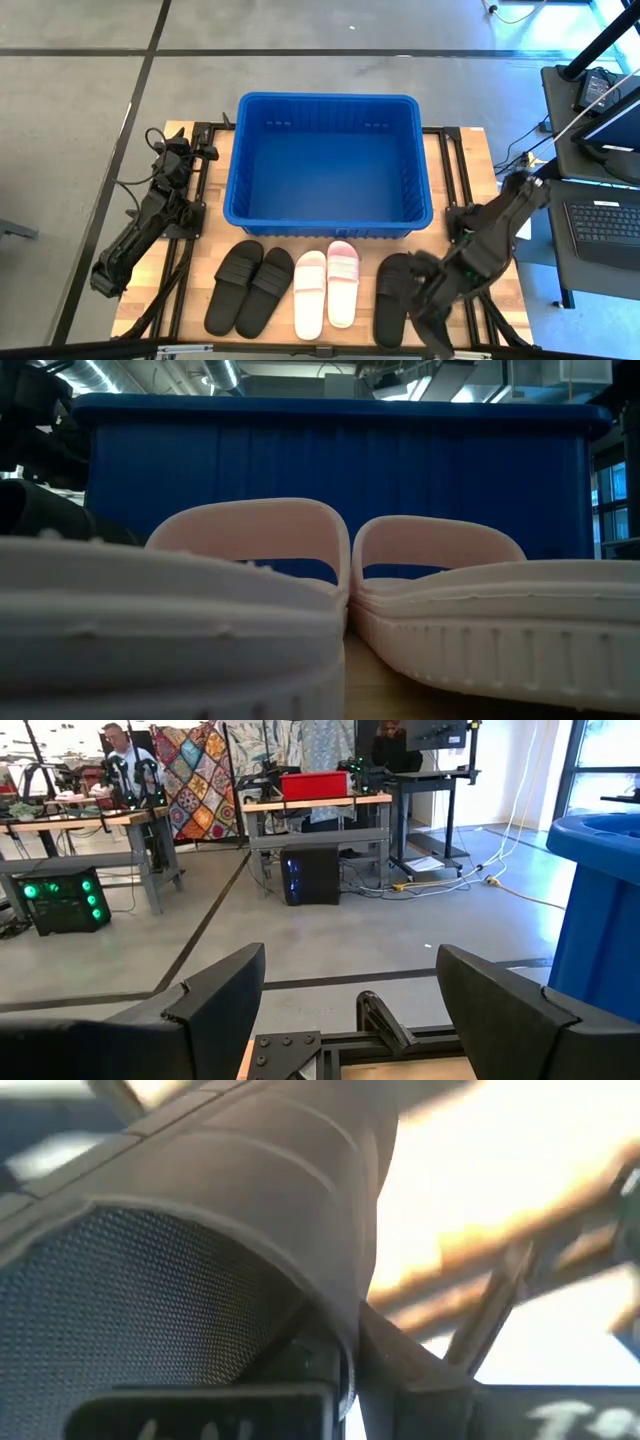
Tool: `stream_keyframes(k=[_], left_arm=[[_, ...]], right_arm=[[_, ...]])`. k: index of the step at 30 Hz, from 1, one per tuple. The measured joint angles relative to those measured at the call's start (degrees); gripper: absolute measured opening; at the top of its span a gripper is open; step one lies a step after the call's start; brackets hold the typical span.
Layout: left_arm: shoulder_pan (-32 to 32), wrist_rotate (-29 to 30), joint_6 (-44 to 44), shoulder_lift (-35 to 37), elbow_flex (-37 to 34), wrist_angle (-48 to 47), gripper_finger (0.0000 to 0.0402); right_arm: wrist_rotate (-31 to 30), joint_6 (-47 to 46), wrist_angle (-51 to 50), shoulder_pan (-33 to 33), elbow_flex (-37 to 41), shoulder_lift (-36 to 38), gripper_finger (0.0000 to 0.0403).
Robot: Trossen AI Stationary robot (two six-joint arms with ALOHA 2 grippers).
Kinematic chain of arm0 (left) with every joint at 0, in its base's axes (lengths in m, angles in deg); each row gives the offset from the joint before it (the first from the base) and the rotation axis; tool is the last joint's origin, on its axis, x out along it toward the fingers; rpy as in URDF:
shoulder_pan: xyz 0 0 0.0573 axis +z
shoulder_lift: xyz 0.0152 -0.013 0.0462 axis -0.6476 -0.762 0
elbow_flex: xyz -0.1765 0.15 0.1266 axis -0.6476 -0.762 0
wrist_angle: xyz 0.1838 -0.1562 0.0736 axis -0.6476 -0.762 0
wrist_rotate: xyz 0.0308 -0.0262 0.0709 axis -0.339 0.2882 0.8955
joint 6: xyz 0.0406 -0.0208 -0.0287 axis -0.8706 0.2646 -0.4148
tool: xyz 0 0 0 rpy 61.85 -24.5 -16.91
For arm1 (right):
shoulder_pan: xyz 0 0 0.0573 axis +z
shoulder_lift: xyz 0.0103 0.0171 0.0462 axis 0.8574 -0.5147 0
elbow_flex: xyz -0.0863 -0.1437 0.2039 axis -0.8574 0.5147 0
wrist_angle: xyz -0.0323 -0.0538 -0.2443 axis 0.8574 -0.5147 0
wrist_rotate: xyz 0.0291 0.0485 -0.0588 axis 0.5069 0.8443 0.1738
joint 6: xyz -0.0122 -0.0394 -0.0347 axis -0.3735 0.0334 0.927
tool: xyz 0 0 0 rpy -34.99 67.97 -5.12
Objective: Pick and place slides into bin
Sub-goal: Put the black slipper into the blue bin
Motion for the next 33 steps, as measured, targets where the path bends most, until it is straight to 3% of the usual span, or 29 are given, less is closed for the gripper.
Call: stream_keyframes(k=[8, 15, 18, 27, 33], left_arm=[[0.02, -0.02, -0.02, 0.00, -0.01, -0.04, 0.0290], [0.00, -0.03, 0.02, 0.00, -0.02, -0.12, 0.0290], [0.01, -0.03, -0.04, -0.01, -0.01, -0.74, 0.0290], [0.00, -0.02, -0.07, -0.02, 0.00, -2.69, 0.0290], [0.00, -0.02, 0.10, -0.01, 0.00, -2.75, 0.0290]], right_arm=[[-22.04, 11.23, 5.30, -7.27, 0.00, 10.71, 0.0017], [-46.98, 28.77, 13.94, -16.80, -0.05, 17.30, 0.0017], [-54.12, 37.74, 15.55, -23.11, -0.13, 17.81, 0.0017], [-55.94, 62.81, 19.31, -47.93, -0.11, 10.22, 0.0017], [-55.84, 70.68, 17.66, -58.59, -0.04, 0.94, 0.0017]])
